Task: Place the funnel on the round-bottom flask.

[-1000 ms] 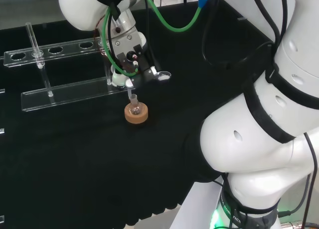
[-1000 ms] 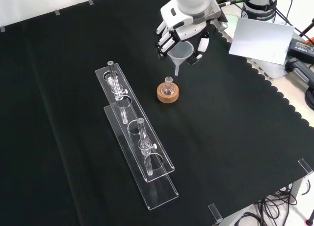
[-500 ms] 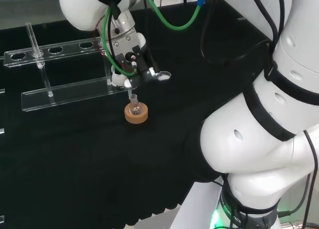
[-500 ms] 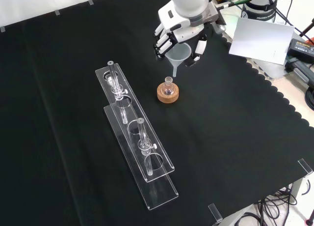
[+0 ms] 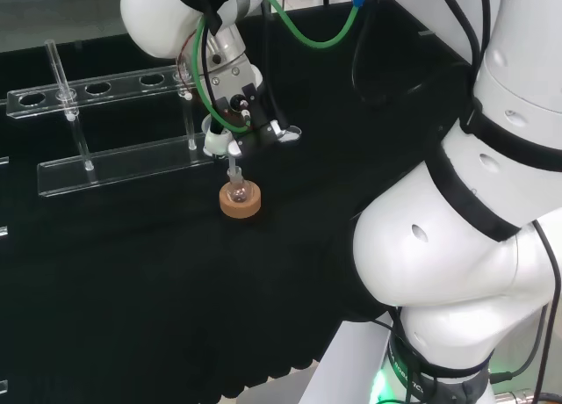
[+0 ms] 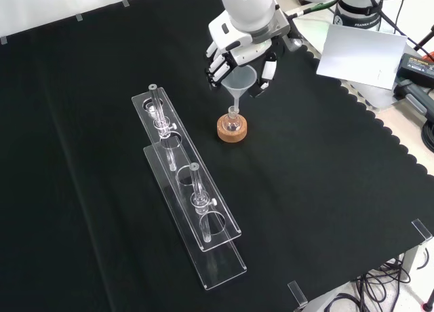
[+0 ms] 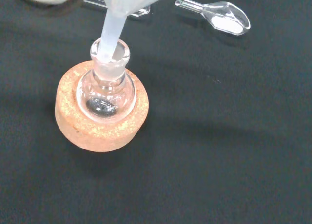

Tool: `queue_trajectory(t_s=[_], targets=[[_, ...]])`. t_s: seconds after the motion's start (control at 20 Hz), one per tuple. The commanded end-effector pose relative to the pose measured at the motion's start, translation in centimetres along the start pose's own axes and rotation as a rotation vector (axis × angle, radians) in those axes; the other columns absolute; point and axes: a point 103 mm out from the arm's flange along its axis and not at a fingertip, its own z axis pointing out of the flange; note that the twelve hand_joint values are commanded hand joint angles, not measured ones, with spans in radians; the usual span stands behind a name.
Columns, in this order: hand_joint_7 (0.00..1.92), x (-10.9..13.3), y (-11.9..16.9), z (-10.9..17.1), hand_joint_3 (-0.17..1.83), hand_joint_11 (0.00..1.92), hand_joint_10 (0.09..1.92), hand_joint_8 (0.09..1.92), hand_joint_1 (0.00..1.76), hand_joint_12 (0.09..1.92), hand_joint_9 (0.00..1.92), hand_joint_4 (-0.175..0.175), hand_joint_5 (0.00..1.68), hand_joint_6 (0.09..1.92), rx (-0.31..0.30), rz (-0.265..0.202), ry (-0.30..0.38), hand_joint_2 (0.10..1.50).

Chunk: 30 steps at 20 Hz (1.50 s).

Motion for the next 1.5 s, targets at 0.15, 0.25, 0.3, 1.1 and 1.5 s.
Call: queue_trajectory(t_s=[0.15,0.25,0.3,1.1,1.5], targets=[[0.71,0.7,0.3,-0.2,0.65,0.7,0.44,0.69,0.84,1.26,0.99,-0.001,0.76,0.78,0.001,0.013,-0.026,0.85],[0.71,0.7,0.4,-0.1,0.65,0.7,0.44,0.69,0.84,1.26,0.99,-0.001,0.76,0.78,-0.001,0.002,-0.014,0.85],[0.71,0.6,0.5,-0.1,0.65,0.7,0.44,0.69,0.84,1.26,0.99,-0.001,0.76,0.78,0.003,0.004,-0.009,0.85],[0.71,0.2,2.3,0.8,0.65,0.7,0.44,0.69,0.84,1.26,0.99,-0.002,0.76,0.78,0.028,0.018,-0.013,0.85],[0.71,-1.5,3.0,1.7,0.65,0.7,0.44,0.69,0.84,1.26,0.99,-0.002,0.76,0.78,0.039,0.008,0.02,0.85]])
